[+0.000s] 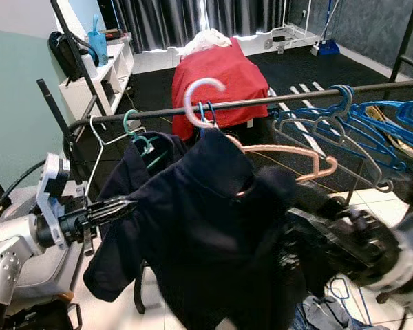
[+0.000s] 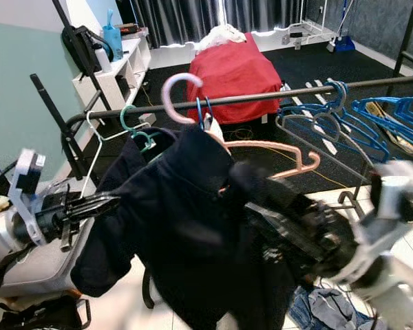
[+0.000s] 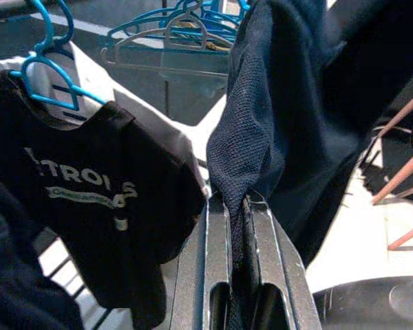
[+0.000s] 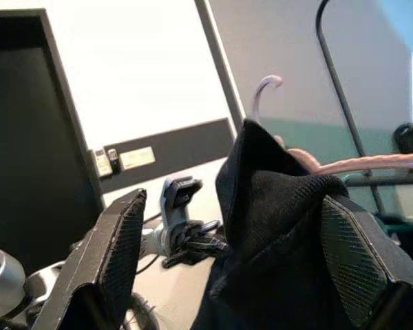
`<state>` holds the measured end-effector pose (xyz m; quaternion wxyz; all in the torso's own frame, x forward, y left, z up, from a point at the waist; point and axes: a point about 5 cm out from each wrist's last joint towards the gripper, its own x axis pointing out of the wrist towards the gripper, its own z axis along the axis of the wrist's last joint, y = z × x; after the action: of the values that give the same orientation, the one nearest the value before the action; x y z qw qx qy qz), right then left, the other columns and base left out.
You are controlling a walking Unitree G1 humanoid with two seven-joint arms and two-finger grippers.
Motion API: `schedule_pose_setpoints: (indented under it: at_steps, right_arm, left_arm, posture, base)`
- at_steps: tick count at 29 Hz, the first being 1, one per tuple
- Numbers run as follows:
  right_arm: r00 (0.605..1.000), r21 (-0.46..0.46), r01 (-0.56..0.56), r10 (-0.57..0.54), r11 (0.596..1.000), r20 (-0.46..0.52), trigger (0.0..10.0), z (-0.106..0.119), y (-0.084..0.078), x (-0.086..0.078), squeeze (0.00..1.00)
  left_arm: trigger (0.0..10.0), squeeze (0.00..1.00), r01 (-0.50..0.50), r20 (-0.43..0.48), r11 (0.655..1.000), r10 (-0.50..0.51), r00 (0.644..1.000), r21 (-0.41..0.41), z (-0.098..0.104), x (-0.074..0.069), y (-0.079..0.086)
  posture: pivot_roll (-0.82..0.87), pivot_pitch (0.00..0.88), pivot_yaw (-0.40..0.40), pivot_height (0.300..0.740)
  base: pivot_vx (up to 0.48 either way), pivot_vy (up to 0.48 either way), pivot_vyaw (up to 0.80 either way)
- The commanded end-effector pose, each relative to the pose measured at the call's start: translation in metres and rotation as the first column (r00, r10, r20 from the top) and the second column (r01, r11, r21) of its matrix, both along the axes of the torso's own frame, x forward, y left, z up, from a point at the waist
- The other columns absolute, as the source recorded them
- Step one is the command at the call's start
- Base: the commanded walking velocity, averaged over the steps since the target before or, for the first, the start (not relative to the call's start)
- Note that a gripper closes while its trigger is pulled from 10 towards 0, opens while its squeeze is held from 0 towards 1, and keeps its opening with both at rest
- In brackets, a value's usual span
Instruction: Hang hanger
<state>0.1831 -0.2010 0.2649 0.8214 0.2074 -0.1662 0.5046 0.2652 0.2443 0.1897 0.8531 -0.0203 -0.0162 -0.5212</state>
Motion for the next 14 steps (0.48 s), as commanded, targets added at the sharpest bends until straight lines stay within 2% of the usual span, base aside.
schedule_pose_setpoints:
  at_steps: [1,3,5,7,8,9,10,11,12,13,14]
  right_arm:
    - [0.996,0.034,0.037,-0.040,0.999,0.084,10.0,0.015,-0.007,-0.003,0.00]
    - [0.972,0.067,0.166,-0.175,0.984,0.160,10.0,0.036,-0.028,0.001,0.00]
    - [0.942,-0.045,0.301,-0.290,0.953,0.169,10.0,0.041,-0.041,0.008,0.00]
    - [0.942,-0.045,0.301,-0.290,0.953,0.169,10.0,0.041,-0.041,0.008,0.00]
    - [0.933,-0.097,0.338,-0.319,0.936,0.168,10.0,0.041,-0.045,0.010,0.00]
    - [0.933,-0.097,0.338,-0.319,0.936,0.168,10.0,0.041,-0.045,0.010,0.00]
    - [0.932,-0.189,0.351,-0.323,0.917,0.161,10.0,0.039,-0.048,0.009,0.00]
    - [0.932,-0.189,0.351,-0.323,0.917,0.161,10.0,0.039,-0.048,0.009,0.00]
    - [0.938,-0.380,0.346,-0.324,0.858,0.123,10.0,0.026,-0.047,0.009,0.00]
    - [0.938,-0.380,0.346,-0.324,0.858,0.123,10.0,0.026,-0.047,0.009,0.00]
    - [0.955,-0.476,0.287,-0.289,0.831,0.070,10.0,0.014,-0.045,0.004,0.00]
  left_arm:
    - [10.0,0.00,-0.031,0.009,0.998,0.031,0.999,0.052,0.004,-0.001,0.010]
    - [10.0,0.00,-0.020,0.025,0.995,0.018,1.000,0.094,0.010,-0.004,0.015]
    - [10.0,0.00,0.005,0.036,0.992,-0.009,0.999,0.126,0.015,-0.008,0.017]
    - [10.0,0.00,0.005,0.036,0.992,-0.009,0.999,0.126,0.015,-0.008,0.017]
    - [10.0,0.00,0.014,0.038,0.991,-0.019,0.999,0.136,0.016,-0.009,0.016]
    - [10.0,0.00,0.014,0.038,0.991,-0.019,0.999,0.136,0.016,-0.009,0.016]
    - [10.0,0.00,0.035,0.041,0.984,-0.043,0.998,0.176,0.017,-0.010,0.015]
    - [10.0,0.00,0.035,0.041,0.984,-0.043,0.998,0.176,0.017,-0.010,0.015]
    - [10.0,0.00,0.044,0.045,0.976,-0.055,0.997,0.214,0.016,-0.010,0.013]
    - [10.0,0.00,0.044,0.045,0.976,-0.055,0.997,0.214,0.016,-0.010,0.013]
    - [10.0,0.00,0.039,0.058,0.970,-0.054,0.997,0.240,0.016,-0.009,0.011]
  posture:
    - [-0.18,0.000,0.090,0.710]
    - [-0.17,0.000,0.088,0.710]
    - [-0.17,0.000,0.085,0.710]
    - [-0.17,0.000,0.085,0.710]
    - [-0.17,0.000,0.085,0.710]
    - [-0.17,0.000,0.085,0.710]
    - [-0.17,0.000,0.078,0.710]
    - [-0.17,0.000,0.078,0.710]
    - [-0.17,0.000,0.080,0.710]
    - [-0.17,0.000,0.080,0.710]
    - [-0.17,0.000,0.079,0.710]
  base:
    - [0.000,0.000,0.00]
    - [0.000,0.000,0.00]
    - [0.000,0.000,0.00]
    - [0.000,0.000,0.00]
    - [0.000,0.000,0.00]
    - [0.000,0.000,0.00]
    - [0.000,0.000,0.00]
    - [0.000,0.000,0.00]
    - [0.000,0.000,0.00]
    - [0.000,0.000,0.00]
    - [0.000,0.000,0.00]
